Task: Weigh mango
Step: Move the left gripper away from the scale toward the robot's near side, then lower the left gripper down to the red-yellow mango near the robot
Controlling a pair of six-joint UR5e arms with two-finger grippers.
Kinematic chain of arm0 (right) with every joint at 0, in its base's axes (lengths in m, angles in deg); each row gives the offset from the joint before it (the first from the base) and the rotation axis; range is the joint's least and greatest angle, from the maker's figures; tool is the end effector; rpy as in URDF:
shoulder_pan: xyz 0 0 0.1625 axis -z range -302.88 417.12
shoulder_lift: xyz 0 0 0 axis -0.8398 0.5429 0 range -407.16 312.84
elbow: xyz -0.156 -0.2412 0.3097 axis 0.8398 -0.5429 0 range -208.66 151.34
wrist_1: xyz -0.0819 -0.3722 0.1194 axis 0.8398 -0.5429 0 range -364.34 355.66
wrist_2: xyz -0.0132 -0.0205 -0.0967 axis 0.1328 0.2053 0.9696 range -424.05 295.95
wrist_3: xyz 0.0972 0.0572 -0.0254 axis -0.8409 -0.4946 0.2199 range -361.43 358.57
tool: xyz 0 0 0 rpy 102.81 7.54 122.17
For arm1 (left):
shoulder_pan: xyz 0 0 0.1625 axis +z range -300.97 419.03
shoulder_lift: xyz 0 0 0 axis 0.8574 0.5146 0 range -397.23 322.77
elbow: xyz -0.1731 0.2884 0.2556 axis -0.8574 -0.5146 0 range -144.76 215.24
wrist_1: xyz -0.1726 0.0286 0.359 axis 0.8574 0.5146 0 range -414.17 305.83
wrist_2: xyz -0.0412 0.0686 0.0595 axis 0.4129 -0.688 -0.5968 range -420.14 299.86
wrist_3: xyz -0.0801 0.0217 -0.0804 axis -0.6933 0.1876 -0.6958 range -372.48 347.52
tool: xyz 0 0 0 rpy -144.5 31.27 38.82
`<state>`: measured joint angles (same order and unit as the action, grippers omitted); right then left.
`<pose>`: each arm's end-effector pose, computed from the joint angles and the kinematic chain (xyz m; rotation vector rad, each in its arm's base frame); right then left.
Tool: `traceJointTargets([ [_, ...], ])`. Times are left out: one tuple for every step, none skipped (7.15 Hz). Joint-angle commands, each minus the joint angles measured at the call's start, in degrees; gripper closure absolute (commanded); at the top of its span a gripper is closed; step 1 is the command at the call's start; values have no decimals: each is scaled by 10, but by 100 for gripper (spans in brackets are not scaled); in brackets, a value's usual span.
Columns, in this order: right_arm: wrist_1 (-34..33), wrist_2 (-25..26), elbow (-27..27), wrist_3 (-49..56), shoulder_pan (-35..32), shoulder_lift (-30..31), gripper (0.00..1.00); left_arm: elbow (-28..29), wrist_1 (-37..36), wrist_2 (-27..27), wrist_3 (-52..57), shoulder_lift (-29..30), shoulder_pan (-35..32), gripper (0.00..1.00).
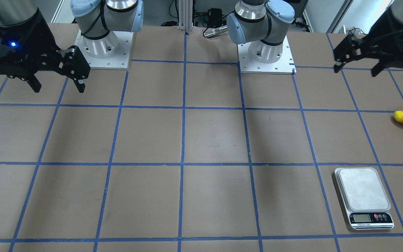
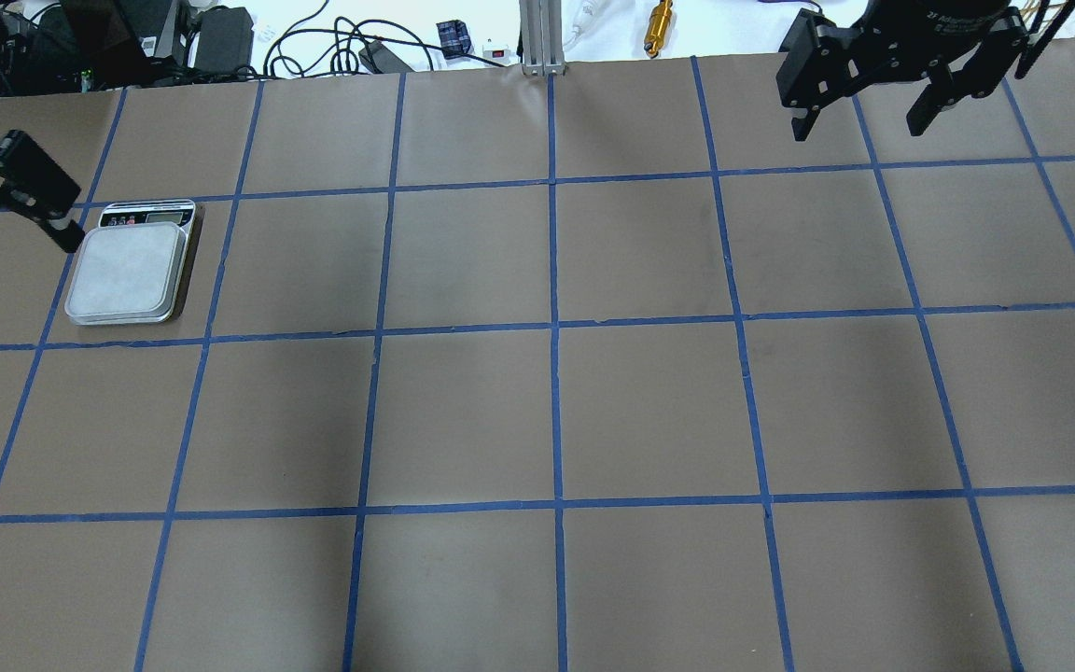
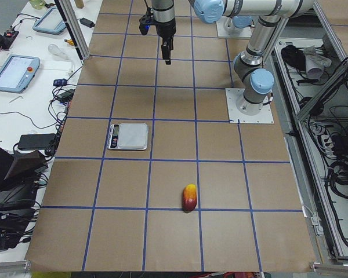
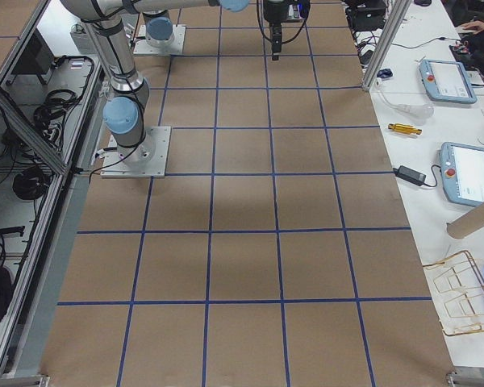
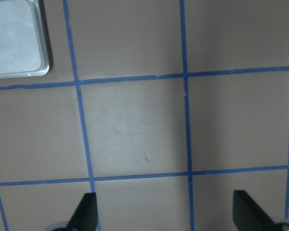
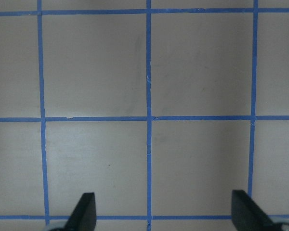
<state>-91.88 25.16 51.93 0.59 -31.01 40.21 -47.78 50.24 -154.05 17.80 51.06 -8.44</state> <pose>0.1184 -0.5055 0.5211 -0.0049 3.1280 -0.1183 0.0555 -0.4612 0.5170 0.2160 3.1118 0.1870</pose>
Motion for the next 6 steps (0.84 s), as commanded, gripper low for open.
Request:
traceJointTargets([
  [0, 0, 0, 0, 0, 0, 0, -1, 2, 2, 197, 7, 129, 0],
  [0, 0, 0, 0, 1, 0, 0, -4, -2, 1, 294, 18, 185, 0],
  [0, 0, 0, 0, 1, 0, 0, -5, -15, 1, 399, 35, 229, 0],
  [0, 0, 0, 0, 0, 1, 0, -8, -76, 0, 478, 57, 254, 0],
  [0, 0, 0, 0, 0, 0, 0, -13, -130, 0, 573, 89, 291, 0],
  [0, 0, 0, 0, 0, 0, 0, -17, -191, 6, 674, 125, 327, 0],
])
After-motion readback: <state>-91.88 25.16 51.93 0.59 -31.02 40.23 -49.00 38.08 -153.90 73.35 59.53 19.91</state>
